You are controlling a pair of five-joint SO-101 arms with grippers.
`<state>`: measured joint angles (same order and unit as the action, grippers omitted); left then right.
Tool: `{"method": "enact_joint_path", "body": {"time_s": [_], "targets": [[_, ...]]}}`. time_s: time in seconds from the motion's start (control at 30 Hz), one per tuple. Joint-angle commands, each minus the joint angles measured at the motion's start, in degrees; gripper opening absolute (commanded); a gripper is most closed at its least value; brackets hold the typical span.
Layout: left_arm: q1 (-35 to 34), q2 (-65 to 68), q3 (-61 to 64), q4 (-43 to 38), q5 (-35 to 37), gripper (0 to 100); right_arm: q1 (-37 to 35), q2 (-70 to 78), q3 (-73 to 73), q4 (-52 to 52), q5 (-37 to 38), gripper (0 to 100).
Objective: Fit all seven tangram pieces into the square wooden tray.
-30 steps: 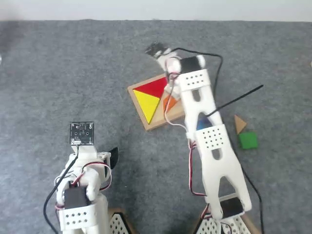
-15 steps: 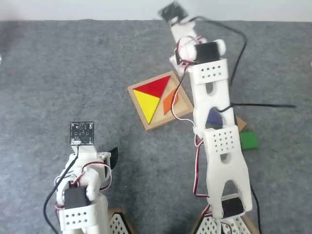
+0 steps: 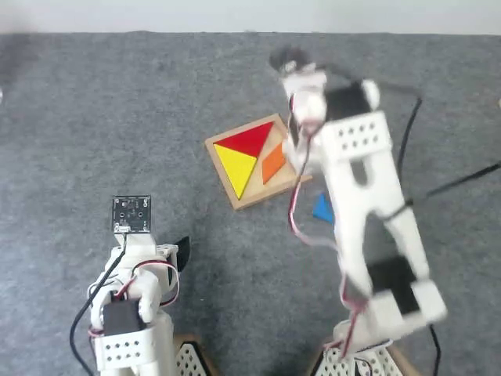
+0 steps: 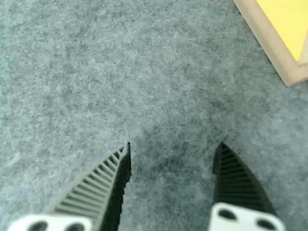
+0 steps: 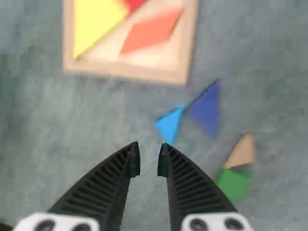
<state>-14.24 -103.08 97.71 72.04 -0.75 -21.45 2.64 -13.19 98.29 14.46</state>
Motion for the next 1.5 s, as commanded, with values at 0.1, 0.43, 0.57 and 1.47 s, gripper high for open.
{"method": "enact_joint_path", "body": {"time_s": [0.1, 0.43, 0.57, 1.47], "targets": [[0.0, -1.2, -1.3, 0.3, 0.4, 27, -1.7, -12.7, 37.5, -23.0, 0.3, 7.3], [0.0, -1.2, -1.3, 0.3, 0.4, 27, 0.6, -10.0, 34.6, -31.1, 2.1, 7.6], [0.0, -1.2, -1.3, 0.3, 0.4, 27, 5.1, -1.2, 25.5, -27.3, 1.9, 7.6], [0.0, -1.2, -1.3, 0.3, 0.4, 27, 1.0, 21.8, 3.1, -32.6, -5.9, 7.7]]}}
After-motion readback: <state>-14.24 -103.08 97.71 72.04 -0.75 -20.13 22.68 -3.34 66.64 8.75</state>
